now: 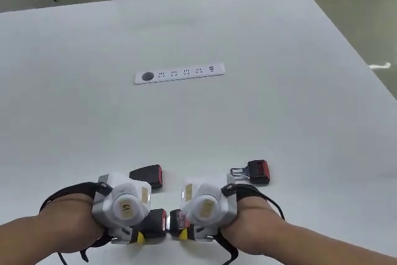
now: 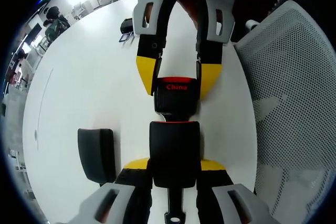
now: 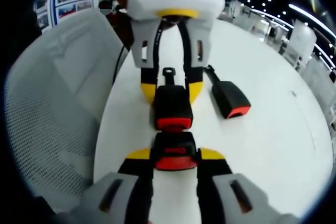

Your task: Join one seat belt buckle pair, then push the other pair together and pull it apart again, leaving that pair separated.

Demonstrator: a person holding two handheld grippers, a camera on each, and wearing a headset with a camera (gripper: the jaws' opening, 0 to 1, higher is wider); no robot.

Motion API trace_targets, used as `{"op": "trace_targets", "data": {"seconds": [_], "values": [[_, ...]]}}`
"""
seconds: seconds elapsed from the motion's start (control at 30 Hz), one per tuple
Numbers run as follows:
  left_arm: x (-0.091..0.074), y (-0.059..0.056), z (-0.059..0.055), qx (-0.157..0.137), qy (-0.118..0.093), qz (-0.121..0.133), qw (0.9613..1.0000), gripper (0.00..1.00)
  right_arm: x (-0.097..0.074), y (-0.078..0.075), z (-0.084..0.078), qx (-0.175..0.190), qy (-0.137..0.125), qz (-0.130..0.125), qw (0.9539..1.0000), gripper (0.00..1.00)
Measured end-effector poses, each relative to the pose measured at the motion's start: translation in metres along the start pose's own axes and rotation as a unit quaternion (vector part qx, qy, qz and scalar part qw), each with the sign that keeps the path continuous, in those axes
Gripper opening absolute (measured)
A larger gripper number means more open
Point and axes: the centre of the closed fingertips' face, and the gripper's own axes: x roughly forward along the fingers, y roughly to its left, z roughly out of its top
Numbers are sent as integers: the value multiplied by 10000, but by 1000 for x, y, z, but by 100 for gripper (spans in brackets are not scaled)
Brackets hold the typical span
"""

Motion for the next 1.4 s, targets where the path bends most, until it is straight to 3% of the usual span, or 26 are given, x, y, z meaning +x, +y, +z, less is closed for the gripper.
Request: {"op": "trace_targets", "data": {"seconds": [0.43,0.83,1.0,1.07,1.17,1.23,1.33,1.4], "values": [[-1,1,-1,-54,5,20,10000,33,-1,1,0,-35,-16,32,10000,30],[1,1,-1,-127,271,77,9995,35,-1,1,1,54,-189,-2,9998,33],[-6,3,2,-149,152,219,9995,36,-7,2,5,-21,-212,-24,9998,33],[-14,6,6,-132,56,293,9995,38,-14,2,6,119,-198,14,9997,32],[-30,12,19,-109,-87,437,9989,43,-30,-5,11,70,-286,-95,9995,38],[-42,20,27,-88,-223,548,9982,42,-42,-11,11,47,-356,-156,9992,36],[-49,38,31,-189,-311,708,9968,43,-58,-30,0,64,-367,-323,9988,34],[-49,51,27,-249,-265,778,9963,45,-64,-41,-12,181,-264,-433,9986,34]]}}
